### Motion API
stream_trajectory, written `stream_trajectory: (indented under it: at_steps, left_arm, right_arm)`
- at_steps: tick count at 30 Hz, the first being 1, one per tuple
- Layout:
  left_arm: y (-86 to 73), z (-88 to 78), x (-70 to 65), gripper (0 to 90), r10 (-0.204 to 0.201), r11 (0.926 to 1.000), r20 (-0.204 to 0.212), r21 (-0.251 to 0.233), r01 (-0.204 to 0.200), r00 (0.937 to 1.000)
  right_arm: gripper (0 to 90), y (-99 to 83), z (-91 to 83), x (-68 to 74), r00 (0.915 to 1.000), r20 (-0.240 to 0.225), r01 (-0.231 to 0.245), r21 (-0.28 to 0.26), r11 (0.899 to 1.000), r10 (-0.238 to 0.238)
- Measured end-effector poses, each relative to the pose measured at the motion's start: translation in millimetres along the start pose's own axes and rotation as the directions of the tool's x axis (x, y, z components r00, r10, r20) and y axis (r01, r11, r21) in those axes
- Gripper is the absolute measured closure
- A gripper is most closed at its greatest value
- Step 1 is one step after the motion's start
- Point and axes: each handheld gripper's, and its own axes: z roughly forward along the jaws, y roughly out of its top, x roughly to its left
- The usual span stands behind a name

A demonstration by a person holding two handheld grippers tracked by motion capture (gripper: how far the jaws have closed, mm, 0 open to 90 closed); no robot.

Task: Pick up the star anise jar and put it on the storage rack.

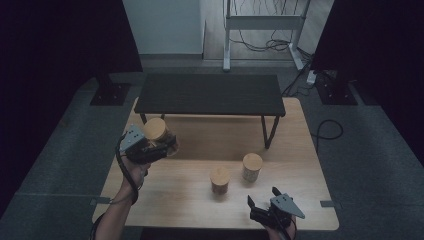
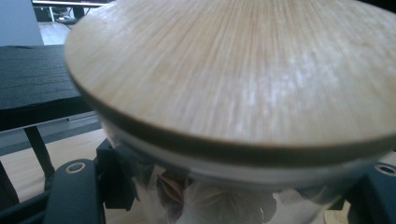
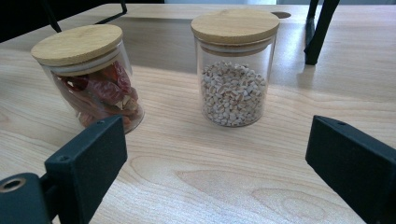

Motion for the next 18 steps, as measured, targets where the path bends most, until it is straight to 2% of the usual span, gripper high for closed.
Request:
stream_trajectory:
  at_steps: [12,18]
  left_arm:
    - [5.5,5.5,2.7,26.2,-0.004,0.9999,-0.015,0.01,0.004,0.9999]
    - [7.9,7.1,3.5,26.2,-0.016,0.9999,-0.017,-0.001,0.016,0.9997]
  right_arm:
    - [4.9,0.0,0.8,-0.9,1.0,-0.001,-0.008,0.003,1.0,0.008]
    - [4.9,0.0,0.6,-1.6,1.0,-0.001,-0.009,0.004,1.0,0.009]
